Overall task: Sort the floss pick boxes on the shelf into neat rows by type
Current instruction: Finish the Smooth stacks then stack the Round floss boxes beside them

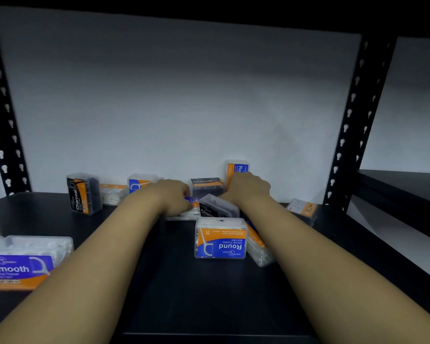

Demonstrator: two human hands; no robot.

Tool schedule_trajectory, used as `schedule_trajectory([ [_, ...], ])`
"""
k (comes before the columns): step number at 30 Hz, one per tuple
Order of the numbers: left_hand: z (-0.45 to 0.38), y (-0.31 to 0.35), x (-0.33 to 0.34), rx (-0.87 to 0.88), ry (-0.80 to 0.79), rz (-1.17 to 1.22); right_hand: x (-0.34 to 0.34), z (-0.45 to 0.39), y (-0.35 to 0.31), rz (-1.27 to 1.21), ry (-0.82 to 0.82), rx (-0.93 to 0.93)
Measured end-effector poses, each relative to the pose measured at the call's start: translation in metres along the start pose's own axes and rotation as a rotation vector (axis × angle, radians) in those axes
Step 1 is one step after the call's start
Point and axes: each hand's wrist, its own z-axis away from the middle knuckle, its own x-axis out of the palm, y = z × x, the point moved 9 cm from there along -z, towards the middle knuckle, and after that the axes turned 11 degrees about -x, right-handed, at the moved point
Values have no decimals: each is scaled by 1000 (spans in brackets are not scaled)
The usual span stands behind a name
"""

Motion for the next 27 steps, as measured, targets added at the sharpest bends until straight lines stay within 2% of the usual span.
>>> schedule_trajectory([
  [4, 0, -1, 0, -17, 6, -11, -1, -1, -4, 42, 72, 36],
  [8, 1, -1, 1, -15, 11, -5, 0, 2, 2, 22, 55, 39],
  [10, 1, -2, 0, -13, 17, -5, 1, 3, 9, -72, 15, -25],
  [12, 1, -3, -2, -15, 24, -13, -2, 7, 15, -269, -19, -104],
  [15, -1, -5, -1, -13, 17, -18, -21, 7, 22, -421, 36, -173],
  [18, -3, -5, -1, -8, 15, -28, -22, 5, 18, -357, 13, -193],
  [21, -3, -4, -1, -5, 14, -29, -5, 8, 16, -237, -117, -156],
  [24, -4, -4, 0, -7, 7, -26, -4, 12, 19, -270, -211, -101],
  [27, -4, -5, 1, -15, 2, -12, -15, 12, 21, -205, -192, -123],
])
